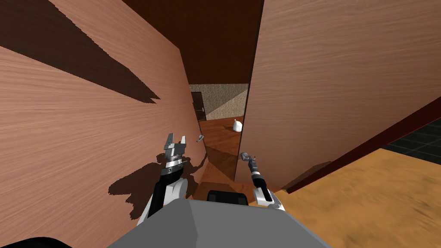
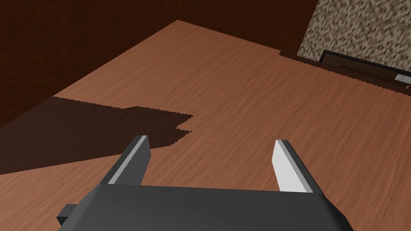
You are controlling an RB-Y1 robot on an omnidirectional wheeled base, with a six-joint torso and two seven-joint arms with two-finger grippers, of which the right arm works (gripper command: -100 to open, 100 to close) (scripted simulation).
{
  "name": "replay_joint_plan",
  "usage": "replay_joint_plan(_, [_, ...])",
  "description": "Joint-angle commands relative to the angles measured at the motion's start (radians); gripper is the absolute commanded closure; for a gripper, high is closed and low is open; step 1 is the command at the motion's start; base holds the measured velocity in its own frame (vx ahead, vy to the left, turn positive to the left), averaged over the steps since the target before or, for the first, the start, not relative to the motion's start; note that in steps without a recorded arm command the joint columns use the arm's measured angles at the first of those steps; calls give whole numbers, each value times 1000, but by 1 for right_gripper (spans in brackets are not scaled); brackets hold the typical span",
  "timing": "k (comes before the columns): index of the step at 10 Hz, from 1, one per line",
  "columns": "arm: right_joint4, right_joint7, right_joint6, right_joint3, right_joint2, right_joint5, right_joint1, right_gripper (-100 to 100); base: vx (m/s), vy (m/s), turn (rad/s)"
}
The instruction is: Push the door open
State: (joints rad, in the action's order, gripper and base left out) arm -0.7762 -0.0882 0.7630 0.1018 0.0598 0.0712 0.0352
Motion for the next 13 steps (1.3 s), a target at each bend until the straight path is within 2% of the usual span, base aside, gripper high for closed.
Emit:
replay_joint_plan(1, [11,24,12,31,-2,-13,16,100,171,71,-70])
replay_joint_plan(6, [29,81,2,87,-48,-40,37,100,184,69,-96])
replay_joint_plan(10, [37,107,-3,112,-76,-52,47,100,166,57,-68])
replay_joint_plan(11, [31,104,-6,112,-70,-51,37,100,75,10,-24])
replay_joint_plan(12, [28,113,-6,128,-49,-59,38,100,117,-6,-25])
replay_joint_plan(13, [28,114,-6,131,-46,-61,38,100,193,5,-31])
